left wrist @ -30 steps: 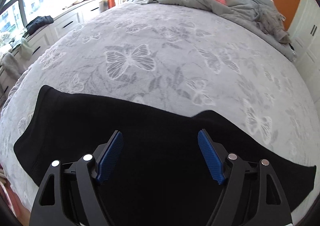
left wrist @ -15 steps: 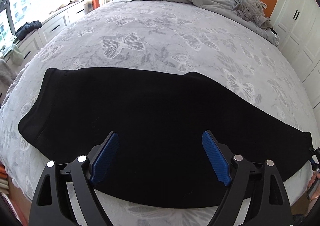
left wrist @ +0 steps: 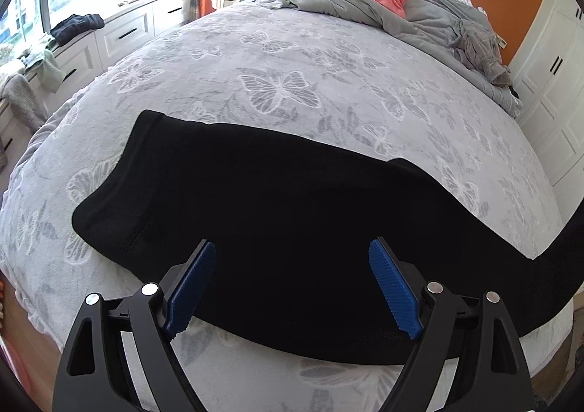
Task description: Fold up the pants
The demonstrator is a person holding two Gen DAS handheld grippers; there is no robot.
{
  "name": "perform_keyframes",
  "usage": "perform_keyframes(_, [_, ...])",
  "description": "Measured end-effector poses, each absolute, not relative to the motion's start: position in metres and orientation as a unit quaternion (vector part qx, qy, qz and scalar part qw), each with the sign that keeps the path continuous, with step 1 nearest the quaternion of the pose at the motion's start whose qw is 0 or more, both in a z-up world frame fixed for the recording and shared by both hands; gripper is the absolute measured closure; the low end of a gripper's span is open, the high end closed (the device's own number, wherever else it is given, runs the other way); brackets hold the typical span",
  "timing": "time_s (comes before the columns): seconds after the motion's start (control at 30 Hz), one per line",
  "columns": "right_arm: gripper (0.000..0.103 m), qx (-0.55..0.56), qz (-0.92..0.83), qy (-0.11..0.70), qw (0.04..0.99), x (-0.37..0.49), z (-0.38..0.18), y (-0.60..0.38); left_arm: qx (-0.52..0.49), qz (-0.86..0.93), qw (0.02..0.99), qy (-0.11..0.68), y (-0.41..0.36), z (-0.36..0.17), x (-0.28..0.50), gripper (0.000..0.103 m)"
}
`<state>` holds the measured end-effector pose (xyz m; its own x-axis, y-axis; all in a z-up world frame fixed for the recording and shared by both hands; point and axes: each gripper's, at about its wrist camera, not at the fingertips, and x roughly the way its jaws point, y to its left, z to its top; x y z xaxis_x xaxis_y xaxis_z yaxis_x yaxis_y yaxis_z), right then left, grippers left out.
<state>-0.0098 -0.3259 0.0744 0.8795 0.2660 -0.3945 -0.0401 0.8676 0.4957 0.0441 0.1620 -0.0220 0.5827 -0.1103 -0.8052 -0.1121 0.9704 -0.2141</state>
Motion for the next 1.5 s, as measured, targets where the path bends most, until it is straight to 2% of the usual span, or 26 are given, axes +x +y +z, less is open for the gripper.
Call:
perform_keyframes(0.1, [0.087, 0.205, 0.159, 0.269, 0.927, 0.016, 0.072, -0.244, -0.133, 0.009, 0.882, 0.451, 0.180, -0.018, 0.039, 0.020])
perform_keyframes(0.2, [0.086, 0.150, 0.200, 0.318, 0.915, 0.032, 0.044, -0.174, -0.142, 0.015, 0.883, 0.447, 0.196, -0.016, 0.035, 0.020])
perform_keyframes(0.3, [0.083, 0.116, 0.223, 0.393, 0.884, 0.046, -0.010, -0.122, -0.143, 0.020, 0.882, 0.448, 0.208, -0.018, 0.030, 0.020])
perform_keyframes(0.4, [0.074, 0.075, 0.234, 0.464, 0.851, 0.050, -0.069, -0.093, -0.143, 0.020, 0.880, 0.452, 0.217, -0.019, 0.027, 0.020])
perform_keyframes(0.57, [0.071, 0.002, 0.212, 0.442, 0.871, 0.031, -0.080, -0.073, -0.144, 0.018, 0.880, 0.453, 0.224, -0.020, 0.021, 0.020])
perform_keyframes(0.63, [0.092, -0.017, 0.214, 0.436, 0.874, 0.030, -0.075, -0.067, -0.143, 0.014, 0.879, 0.454, 0.223, -0.020, 0.020, 0.020])
perform_keyframes(0.73, [0.092, -0.029, 0.202, 0.402, 0.893, 0.022, -0.050, -0.059, -0.137, 0.007, 0.881, 0.453, 0.219, -0.019, 0.020, 0.020])
perform_keyframes(0.77, [0.089, -0.039, 0.197, 0.397, 0.896, 0.022, -0.047, -0.056, -0.134, 0.005, 0.882, 0.452, 0.217, -0.019, 0.019, 0.020])
perform_keyframes(0.8, [0.082, -0.040, 0.198, 0.403, 0.893, 0.025, -0.050, -0.053, -0.129, 0.005, 0.883, 0.450, 0.215, -0.019, 0.018, 0.020])
perform_keyframes(0.83, [0.069, -0.044, 0.210, 0.428, 0.878, 0.031, -0.060, -0.050, -0.124, 0.005, 0.884, 0.451, 0.212, -0.020, 0.018, 0.018])
perform_keyframes(0.9, [0.063, -0.056, 0.203, 0.466, 0.860, 0.035, -0.074, -0.051, -0.113, 0.000, 0.882, 0.457, 0.204, -0.022, 0.020, 0.018])
perform_keyframes(0.97, [0.051, -0.042, 0.201, 0.452, 0.868, 0.025, -0.060, -0.069, -0.109, -0.009, 0.880, 0.463, 0.198, -0.024, 0.022, 0.018])
perform_keyframes(1.0, [0.034, -0.028, 0.191, 0.437, 0.878, 0.018, -0.048, -0.086, -0.109, -0.016, 0.880, 0.463, 0.195, -0.023, 0.021, 0.018])
perform_keyframes(1.03, [0.025, -0.009, 0.170, 0.417, 0.893, 0.009, -0.034, -0.111, -0.109, -0.021, 0.880, 0.462, 0.192, -0.023, 0.021, 0.018])
perform_keyframes(1.1, [0.020, 0.027, 0.113, 0.393, 0.912, -0.007, -0.015, -0.163, -0.102, -0.034, 0.883, 0.457, 0.184, -0.020, 0.020, 0.017])
perform_keyframes(1.17, [0.020, 0.080, 0.039, 0.411, 0.907, -0.017, -0.017, -0.226, -0.093, -0.041, 0.884, 0.456, 0.174, -0.020, 0.021, 0.017])
perform_keyframes(1.3, [0.019, 0.235, -0.026, 0.464, 0.854, -0.039, -0.064, -0.313, -0.086, -0.053, 0.881, 0.462, 0.152, -0.020, 0.025, 0.017])
perform_keyframes(1.37, [0.019, 0.288, -0.002, 0.469, 0.835, -0.046, -0.085, -0.321, -0.084, -0.058, 0.883, 0.458, 0.142, -0.018, 0.026, 0.017])
perform_keyframes(1.47, [0.020, 0.307, 0.014, 0.473, 0.826, -0.044, -0.108, -0.311, -0.086, -0.064, 0.884, 0.455, 0.127, -0.016, 0.030, 0.017])
perform_keyframes(1.5, [0.039, 0.295, 0.007, 0.464, 0.835, -0.044, -0.109, -0.306, -0.088, -0.066, 0.883, 0.455, 0.122, -0.016, 0.033, 0.017])
